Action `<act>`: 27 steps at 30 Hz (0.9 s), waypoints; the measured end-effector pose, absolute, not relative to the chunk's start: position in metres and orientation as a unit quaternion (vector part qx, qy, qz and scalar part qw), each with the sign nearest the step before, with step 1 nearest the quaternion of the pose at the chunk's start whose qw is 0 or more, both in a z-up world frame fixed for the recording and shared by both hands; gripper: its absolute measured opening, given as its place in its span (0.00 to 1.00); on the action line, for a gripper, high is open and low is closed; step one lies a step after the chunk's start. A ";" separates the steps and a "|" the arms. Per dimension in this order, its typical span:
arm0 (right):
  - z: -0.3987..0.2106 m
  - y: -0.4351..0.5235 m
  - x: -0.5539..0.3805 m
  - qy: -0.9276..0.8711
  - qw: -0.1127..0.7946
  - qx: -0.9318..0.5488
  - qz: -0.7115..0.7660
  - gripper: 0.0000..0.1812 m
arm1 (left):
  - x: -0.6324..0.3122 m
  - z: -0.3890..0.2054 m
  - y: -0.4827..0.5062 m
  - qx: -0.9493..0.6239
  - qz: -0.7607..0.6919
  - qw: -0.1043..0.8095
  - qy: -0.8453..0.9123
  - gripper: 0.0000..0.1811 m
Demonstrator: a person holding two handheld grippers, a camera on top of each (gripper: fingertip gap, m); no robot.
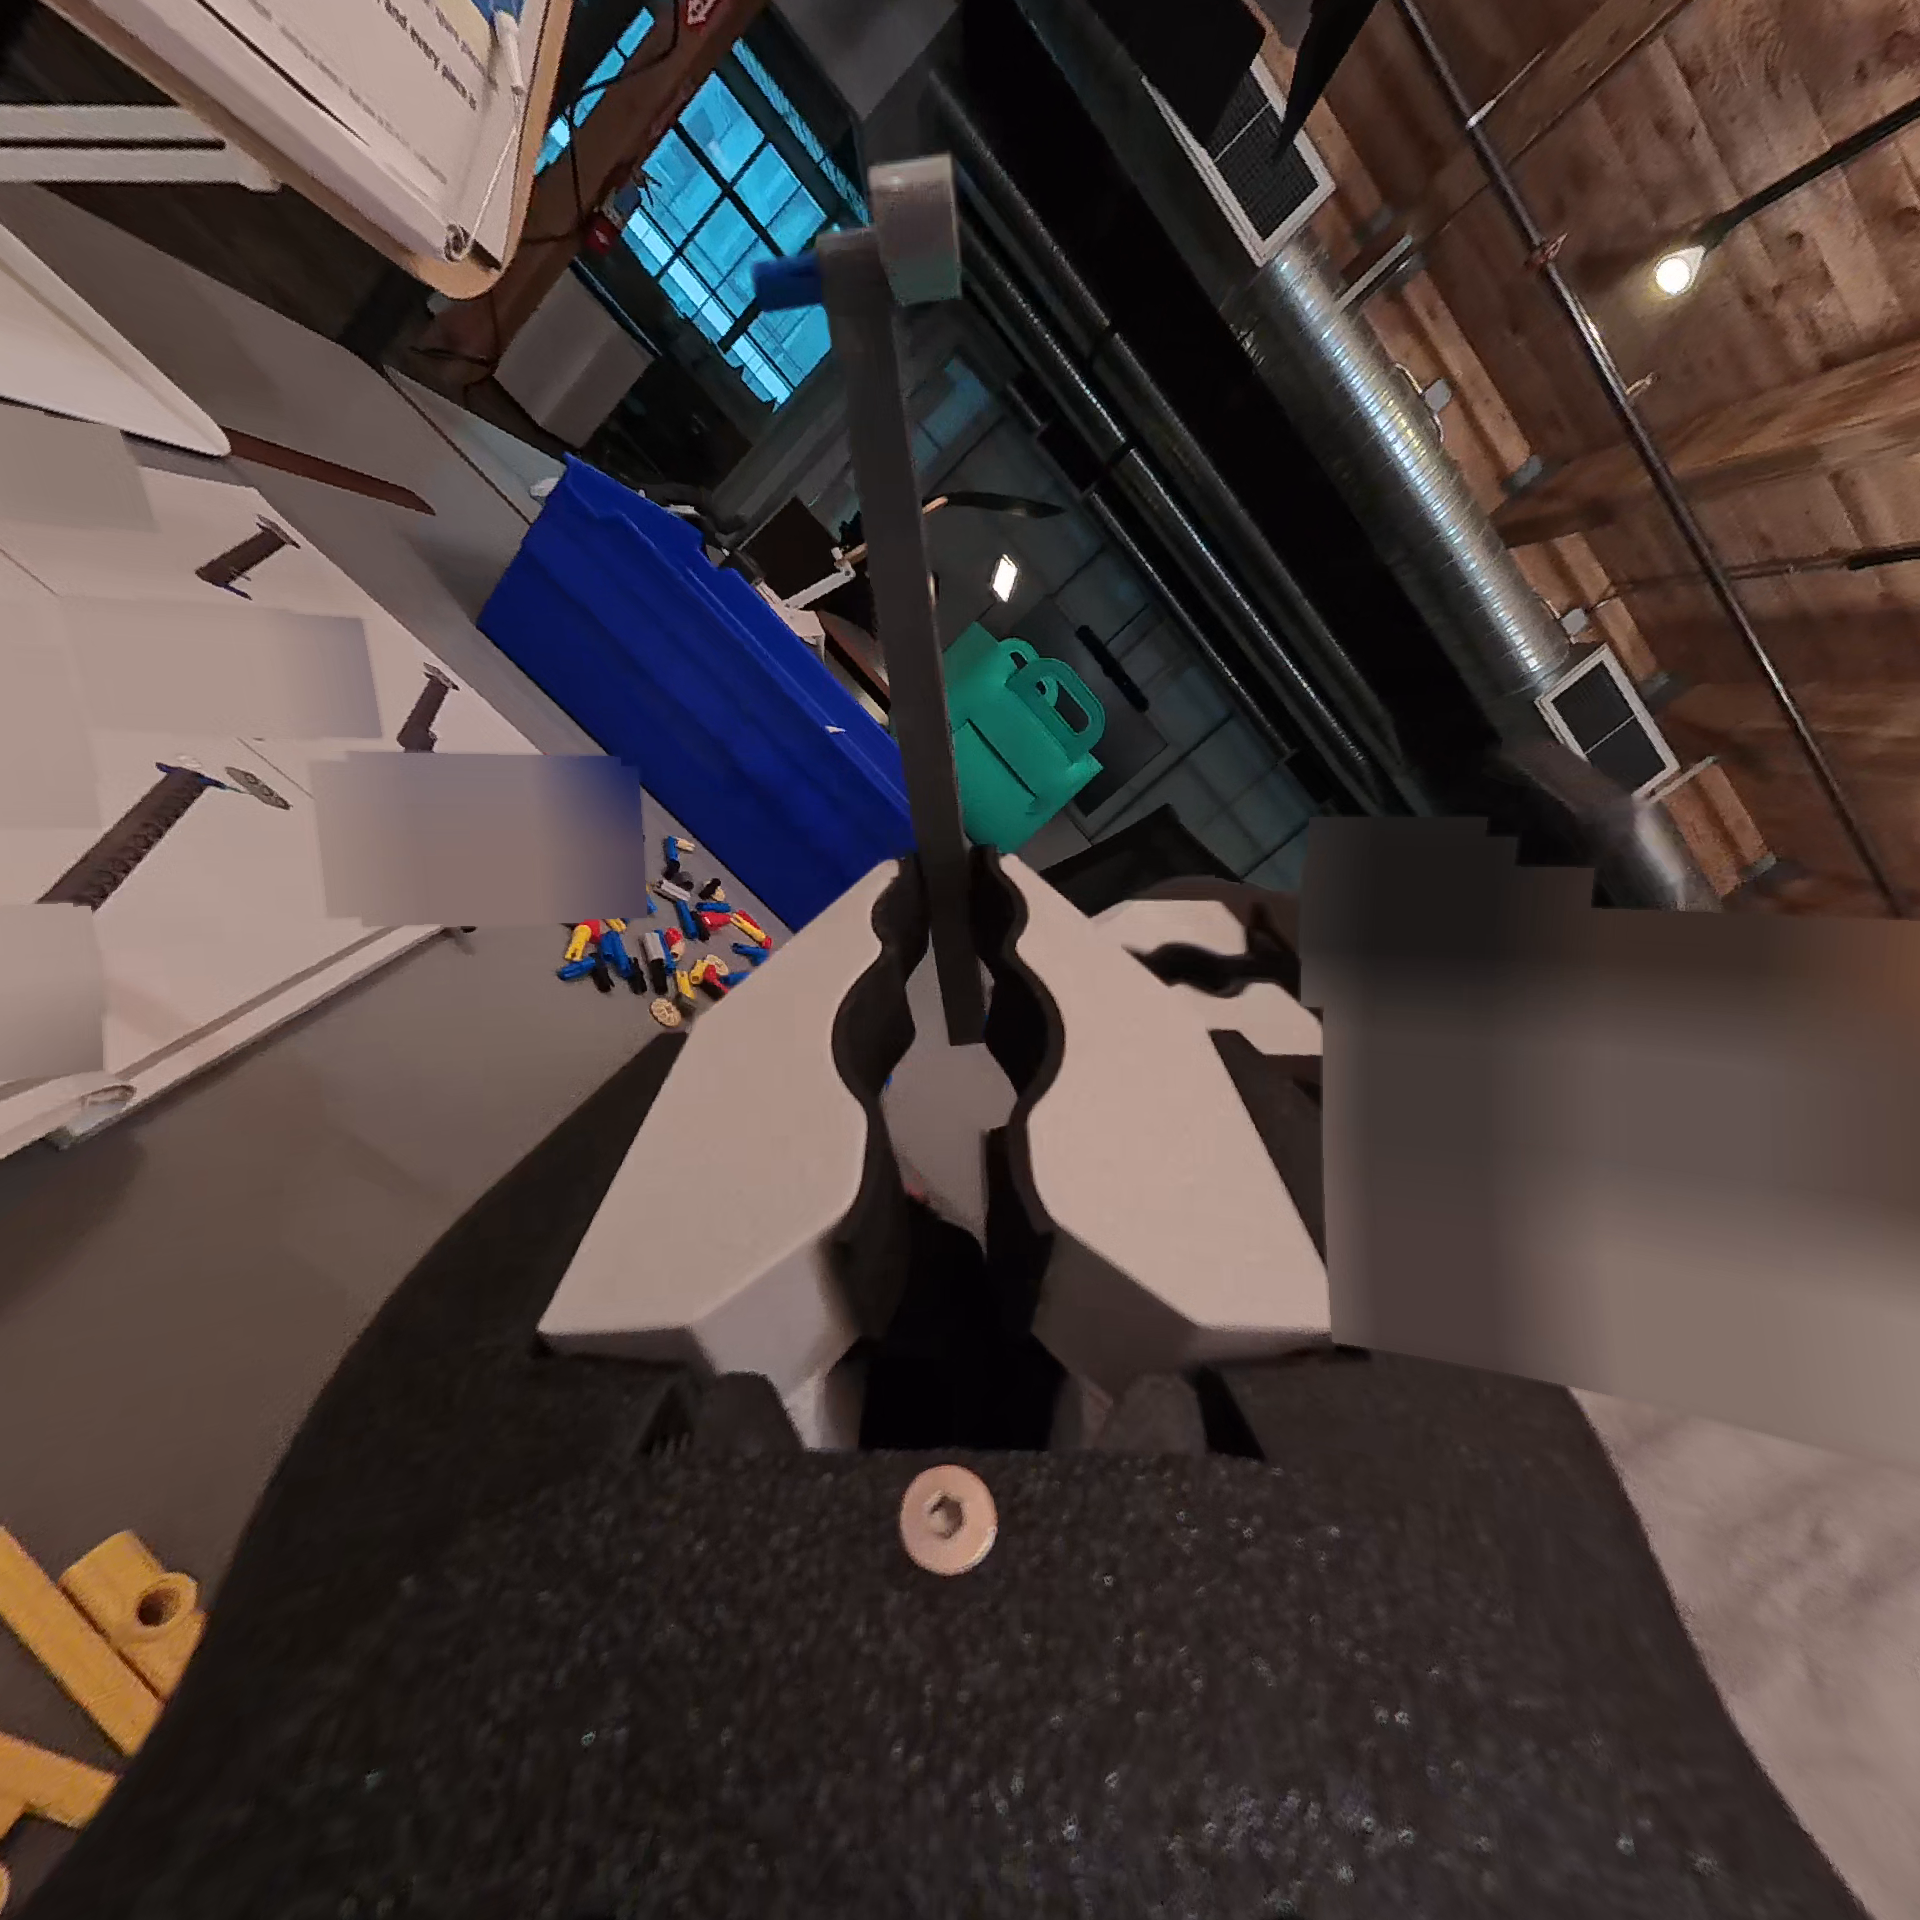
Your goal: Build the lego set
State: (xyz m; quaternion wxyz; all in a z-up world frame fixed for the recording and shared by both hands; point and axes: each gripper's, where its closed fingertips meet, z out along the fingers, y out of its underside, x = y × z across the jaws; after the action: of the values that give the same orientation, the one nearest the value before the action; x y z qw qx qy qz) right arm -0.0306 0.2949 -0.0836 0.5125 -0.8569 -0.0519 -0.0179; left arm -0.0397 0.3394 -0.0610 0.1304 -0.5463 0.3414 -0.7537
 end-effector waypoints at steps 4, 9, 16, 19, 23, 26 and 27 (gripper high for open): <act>-0.155 0.249 -0.017 -0.176 0.318 -0.931 0.044 0.03 | -0.037 -0.072 0.335 -0.563 -0.723 0.140 0.376 0.04; -0.202 0.197 0.002 -0.293 0.126 -0.947 0.038 0.03 | -0.030 -0.102 0.338 -0.598 -0.602 0.232 0.477 0.04; -0.213 0.180 0.016 -0.327 0.055 -0.943 0.015 0.03 | -0.030 -0.100 0.336 -0.593 -0.629 0.205 0.459 0.04; -0.213 0.179 0.019 -0.339 0.054 -0.939 -0.002 0.03 | -0.031 -0.095 0.337 -0.587 -0.628 0.220 0.461 0.04; -0.213 0.178 0.023 -0.349 0.052 -0.936 -0.021 0.03 | -0.032 -0.093 0.336 -0.586 -0.630 0.220 0.460 0.04; -0.213 0.172 0.026 -0.352 0.033 -0.935 -0.026 0.03 | -0.032 -0.093 0.336 -0.586 -0.629 0.222 0.460 0.04; -0.213 0.170 0.028 -0.354 0.024 -0.935 -0.029 0.03 | -0.032 -0.093 0.336 -0.586 -0.628 0.222 0.461 0.04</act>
State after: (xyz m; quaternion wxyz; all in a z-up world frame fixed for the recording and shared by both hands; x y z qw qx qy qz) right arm 0.0282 0.1699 -0.2132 0.0239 -0.9346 -0.3536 -0.0291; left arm -0.0315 0.3364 -0.0933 0.2223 -0.5863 0.4605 -0.6283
